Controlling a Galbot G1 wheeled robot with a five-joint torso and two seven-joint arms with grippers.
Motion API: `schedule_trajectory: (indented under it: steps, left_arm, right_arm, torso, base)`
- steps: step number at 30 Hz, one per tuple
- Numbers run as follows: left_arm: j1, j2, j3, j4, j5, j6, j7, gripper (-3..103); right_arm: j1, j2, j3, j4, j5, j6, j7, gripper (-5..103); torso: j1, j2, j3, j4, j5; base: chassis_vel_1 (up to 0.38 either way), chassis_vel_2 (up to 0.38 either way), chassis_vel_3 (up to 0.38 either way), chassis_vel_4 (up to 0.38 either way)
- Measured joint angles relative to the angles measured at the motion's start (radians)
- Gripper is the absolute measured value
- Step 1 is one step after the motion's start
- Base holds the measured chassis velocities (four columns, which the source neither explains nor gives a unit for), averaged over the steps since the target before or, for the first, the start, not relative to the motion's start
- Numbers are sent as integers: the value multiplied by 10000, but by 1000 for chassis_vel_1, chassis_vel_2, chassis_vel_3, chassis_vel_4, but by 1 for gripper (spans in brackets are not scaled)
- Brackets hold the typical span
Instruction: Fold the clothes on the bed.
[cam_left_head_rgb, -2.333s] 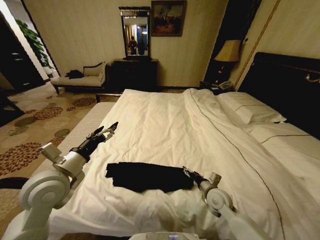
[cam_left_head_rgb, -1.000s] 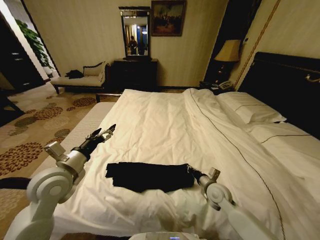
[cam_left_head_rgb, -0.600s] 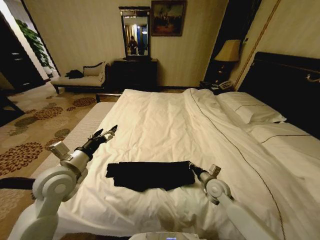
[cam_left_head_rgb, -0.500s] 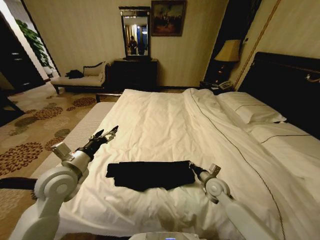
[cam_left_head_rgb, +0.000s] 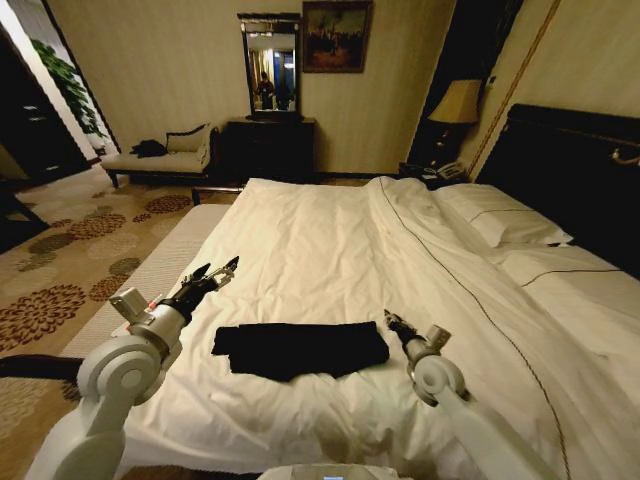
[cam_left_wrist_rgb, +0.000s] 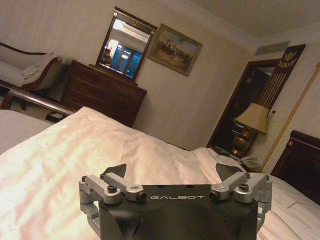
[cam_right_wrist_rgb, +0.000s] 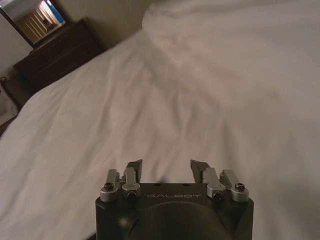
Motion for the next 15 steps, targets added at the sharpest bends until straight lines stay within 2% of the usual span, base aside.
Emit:
schedule_trajectory:
  steps: [1,2,5,8,9,15]
  left_arm:
    - [-1,-2,-14,9,3,-6,1,100]
    - [-1,-2,-14,9,3,-6,1,100]
    - [-12,2,-78,12,5,-16,2,100]
    - [-5,21,-141,-6,5,-21,1,100]
    - [16,23,-179,-16,5,-25,1,100]
    - [114,-22,-220,-83,27,-30,2,100]
  right_arm:
    - [-321,134,-2,270,119,-44,49,60]
    - [-321,134,-2,270,119,-44,49,60]
    - [-938,730,-170,534,57,-178,315,76]
    - [-1169,1062,-205,546,17,-220,484,81]
    - [-1290,1250,-209,539,-11,-218,506,91]
    - [-1350,1830,-272,402,-62,-183,326,100]
  torso:
    - [-1,0,0,-1,0]
    - [-1,0,0,-1,0]
    - [-3,1,-1,3,0]
    - [-2,1,0,3,1]
    - [-2,0,0,2,1]
    - [-2,1,-1,2,0]
  base:
    - [0,0,0,0]
    - [0,0,0,0]
    - [0,0,0,0]
    - [0,0,0,0]
    - [0,0,0,0]
    - [0,0,0,0]
